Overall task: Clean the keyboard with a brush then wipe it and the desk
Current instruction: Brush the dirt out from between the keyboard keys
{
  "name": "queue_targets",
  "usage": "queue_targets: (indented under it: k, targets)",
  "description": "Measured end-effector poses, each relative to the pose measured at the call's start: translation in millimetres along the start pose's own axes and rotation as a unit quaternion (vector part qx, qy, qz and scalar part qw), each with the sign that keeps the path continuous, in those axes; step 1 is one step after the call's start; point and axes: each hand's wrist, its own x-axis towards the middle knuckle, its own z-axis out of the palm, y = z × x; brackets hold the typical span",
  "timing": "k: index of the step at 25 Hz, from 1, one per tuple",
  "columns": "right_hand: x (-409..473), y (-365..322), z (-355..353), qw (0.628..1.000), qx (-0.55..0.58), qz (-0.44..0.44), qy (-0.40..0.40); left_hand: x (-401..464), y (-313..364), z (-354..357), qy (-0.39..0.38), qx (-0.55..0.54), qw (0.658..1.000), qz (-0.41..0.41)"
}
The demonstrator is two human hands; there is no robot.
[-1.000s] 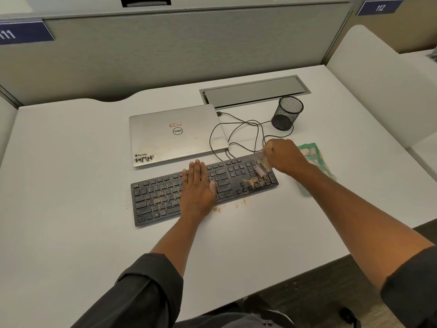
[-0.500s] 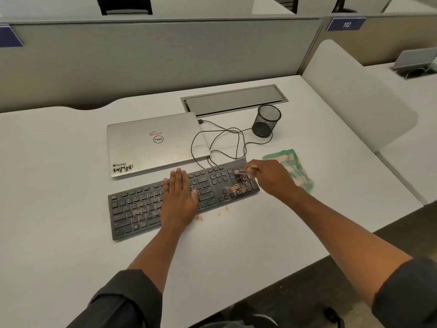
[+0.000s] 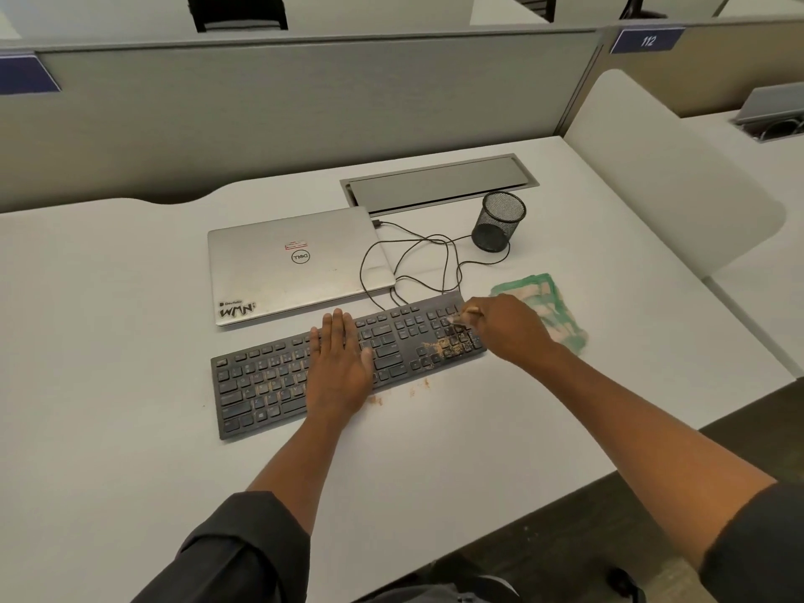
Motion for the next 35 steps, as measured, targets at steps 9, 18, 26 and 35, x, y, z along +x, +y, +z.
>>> queue_targets:
  k: [9, 18, 26, 35]
  targets:
    - [41.2, -4.1, -21.3, 0.997, 0.047, 0.045, 0.034, -1.0, 0.8, -3.5, -0.016, 0.005, 1.0, -0.004]
    - [5.1, 3.4, -20.2, 0.997, 0.021, 0.075, -0.014, -0.3, -0.8, -0.6, -0.014, 0.006, 1.0, -0.007]
    - [-13.7, 10.3, 4.5, 0.997, -0.037, -0.021, 0.069, 0.1, 0.5, -2.4, -0.015, 0.005, 1.0, -0.006]
    - [-27.1, 18.4, 5.2, 0.991, 0.003, -0.023, 0.131, 0.2, 0.4, -1.5, -0.018, 0.011, 1.0, -0.006]
